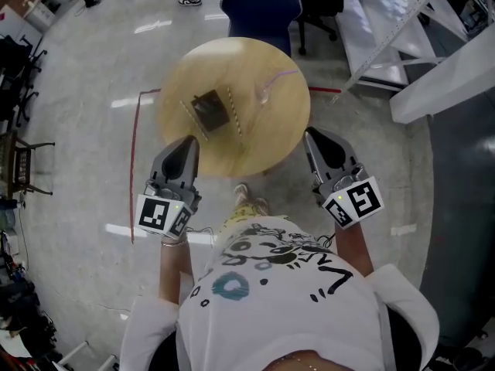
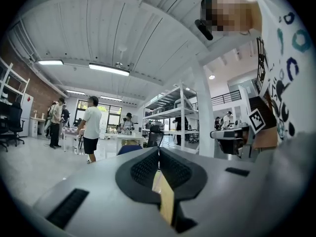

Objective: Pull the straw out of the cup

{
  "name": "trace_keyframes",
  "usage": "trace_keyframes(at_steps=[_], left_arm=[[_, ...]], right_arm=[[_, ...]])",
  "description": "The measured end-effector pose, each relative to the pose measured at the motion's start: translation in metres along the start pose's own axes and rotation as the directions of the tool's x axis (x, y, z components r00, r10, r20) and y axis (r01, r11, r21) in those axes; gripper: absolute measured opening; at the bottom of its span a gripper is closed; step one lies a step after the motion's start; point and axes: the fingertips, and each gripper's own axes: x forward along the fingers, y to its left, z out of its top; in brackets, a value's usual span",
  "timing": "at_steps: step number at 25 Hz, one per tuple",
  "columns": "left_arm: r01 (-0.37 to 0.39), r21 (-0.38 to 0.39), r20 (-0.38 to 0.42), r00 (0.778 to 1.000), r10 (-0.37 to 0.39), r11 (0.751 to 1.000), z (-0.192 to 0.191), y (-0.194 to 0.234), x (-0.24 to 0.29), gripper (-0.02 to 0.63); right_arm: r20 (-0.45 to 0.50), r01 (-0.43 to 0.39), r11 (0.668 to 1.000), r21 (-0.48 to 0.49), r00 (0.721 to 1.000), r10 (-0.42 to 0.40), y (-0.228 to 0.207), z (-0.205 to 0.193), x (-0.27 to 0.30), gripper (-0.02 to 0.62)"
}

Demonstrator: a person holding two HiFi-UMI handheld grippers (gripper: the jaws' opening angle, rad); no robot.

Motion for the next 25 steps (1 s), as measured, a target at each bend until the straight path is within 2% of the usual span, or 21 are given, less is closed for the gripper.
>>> trace_keyframes(at_steps=[12,25], left_arm=[[0.054,-0.023,-0.010,0.999,-0.054,0.998,-0.010,0.040,0.059,0.018],[0.088,-0.095,-0.088,0.991,-0.097,0.992,-0.050,0.074,0.118,0.018]], right_arm=[[-0.042,0.028,0.999,0.034,0.999,-0.027,-0.041,-0.009,0.065,0.029],[-0.181,0.112,0.989,0.096,0.979,-0.093,-0.081,-0.060,0.125,0.031]])
